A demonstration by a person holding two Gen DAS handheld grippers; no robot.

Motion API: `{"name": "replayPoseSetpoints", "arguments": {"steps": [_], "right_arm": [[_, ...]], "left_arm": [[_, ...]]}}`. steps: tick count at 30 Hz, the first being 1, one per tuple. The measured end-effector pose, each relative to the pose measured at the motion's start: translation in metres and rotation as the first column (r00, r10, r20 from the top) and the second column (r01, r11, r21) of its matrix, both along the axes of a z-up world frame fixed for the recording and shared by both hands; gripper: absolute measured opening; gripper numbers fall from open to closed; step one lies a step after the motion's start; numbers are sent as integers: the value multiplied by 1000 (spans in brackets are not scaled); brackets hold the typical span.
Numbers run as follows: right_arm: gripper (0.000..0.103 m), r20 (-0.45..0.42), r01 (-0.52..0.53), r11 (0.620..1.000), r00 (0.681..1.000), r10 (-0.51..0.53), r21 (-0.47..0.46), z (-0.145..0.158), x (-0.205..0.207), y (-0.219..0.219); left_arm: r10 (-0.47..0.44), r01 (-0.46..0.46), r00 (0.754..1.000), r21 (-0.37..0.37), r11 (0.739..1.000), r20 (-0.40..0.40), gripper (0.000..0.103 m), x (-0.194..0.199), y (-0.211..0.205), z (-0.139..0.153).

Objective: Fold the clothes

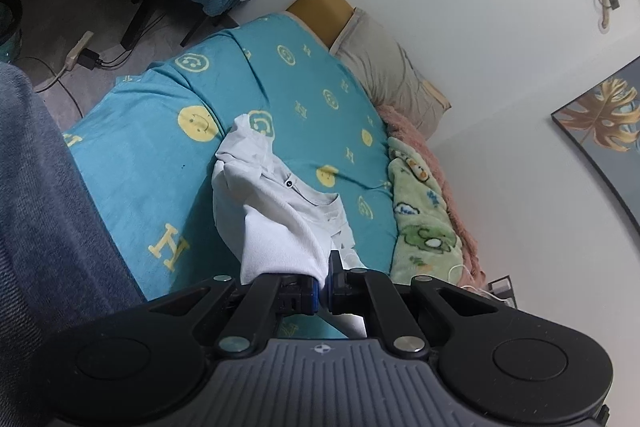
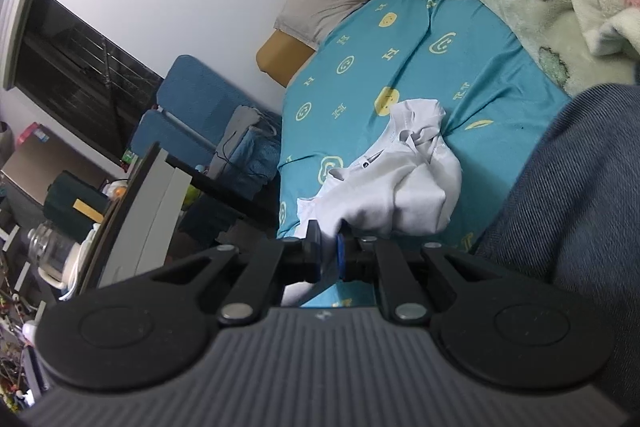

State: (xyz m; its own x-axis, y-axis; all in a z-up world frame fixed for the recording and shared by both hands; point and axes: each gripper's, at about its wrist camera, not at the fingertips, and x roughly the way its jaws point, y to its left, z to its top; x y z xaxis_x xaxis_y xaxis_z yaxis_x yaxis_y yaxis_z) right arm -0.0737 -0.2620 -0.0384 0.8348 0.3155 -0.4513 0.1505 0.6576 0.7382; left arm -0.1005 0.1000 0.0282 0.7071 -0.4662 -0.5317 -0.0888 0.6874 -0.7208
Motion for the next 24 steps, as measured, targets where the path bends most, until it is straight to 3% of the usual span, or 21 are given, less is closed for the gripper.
{"name": "replayPoseSetpoints", "arguments": {"steps": [4, 15, 22, 24], "right_arm": [[11, -30, -11, 1000, 999, 10, -8, -3, 41, -1], [11, -132, -8, 999, 991, 2, -47, -34, 195, 0], [13, -166, -9, 1000, 986, 9, -2, -82, 247, -18], [13, -174, -16, 1000, 985, 20, 25, -97, 255, -22]], "left_arm": [[10, -8, 999, 59, 998, -42, 4, 44, -7, -3], [15, 13, 992, 225, 974, -123, 5, 216, -37, -28], [-33, 56, 994, 232, 971, -105, 5, 274, -47, -79], [-24, 47, 993, 197, 979, -115, 5, 283, -42, -96]]}}
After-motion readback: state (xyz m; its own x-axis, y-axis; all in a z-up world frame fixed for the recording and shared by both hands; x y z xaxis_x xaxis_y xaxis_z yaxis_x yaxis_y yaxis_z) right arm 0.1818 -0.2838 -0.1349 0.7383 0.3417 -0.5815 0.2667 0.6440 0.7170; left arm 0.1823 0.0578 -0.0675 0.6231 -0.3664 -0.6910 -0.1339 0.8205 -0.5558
